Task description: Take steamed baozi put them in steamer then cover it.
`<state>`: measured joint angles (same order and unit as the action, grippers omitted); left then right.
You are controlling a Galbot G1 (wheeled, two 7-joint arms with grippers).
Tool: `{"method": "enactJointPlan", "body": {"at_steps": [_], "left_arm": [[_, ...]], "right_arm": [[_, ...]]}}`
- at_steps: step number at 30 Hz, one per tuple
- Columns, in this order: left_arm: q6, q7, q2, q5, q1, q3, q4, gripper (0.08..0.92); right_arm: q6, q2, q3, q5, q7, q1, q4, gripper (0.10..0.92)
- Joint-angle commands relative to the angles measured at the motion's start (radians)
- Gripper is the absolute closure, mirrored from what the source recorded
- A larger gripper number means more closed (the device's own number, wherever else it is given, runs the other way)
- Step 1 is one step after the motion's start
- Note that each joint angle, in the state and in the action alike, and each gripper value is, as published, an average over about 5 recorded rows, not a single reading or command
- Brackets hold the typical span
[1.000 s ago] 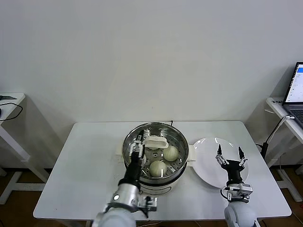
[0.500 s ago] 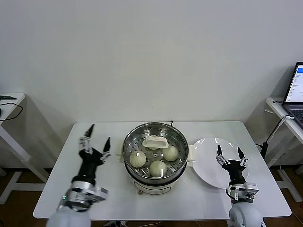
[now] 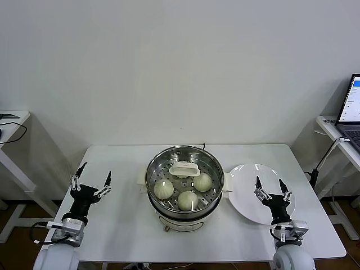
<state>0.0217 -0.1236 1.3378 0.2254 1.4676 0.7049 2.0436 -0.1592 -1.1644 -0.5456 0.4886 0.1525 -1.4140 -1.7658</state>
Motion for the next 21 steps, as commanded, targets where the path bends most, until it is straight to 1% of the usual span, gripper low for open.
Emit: {"method": "enactJointPlan", "body": {"at_steps": [1,21], "left_arm": [[-0.110,-0.027,0.004,-0.225,0.017,0.086,-0.090,0.177],[-0.125,-0.021,0.007,-0.209,0.036,0.081,-0.088,0.177]], "right_arm": [[0.012,0.002,-0.007,0.016,-0.022,-0.020,-0.016,0.203],[-0.006,-0.003,-0.015,-0.003,-0.016,-0.045,-0.021,0.203]]}}
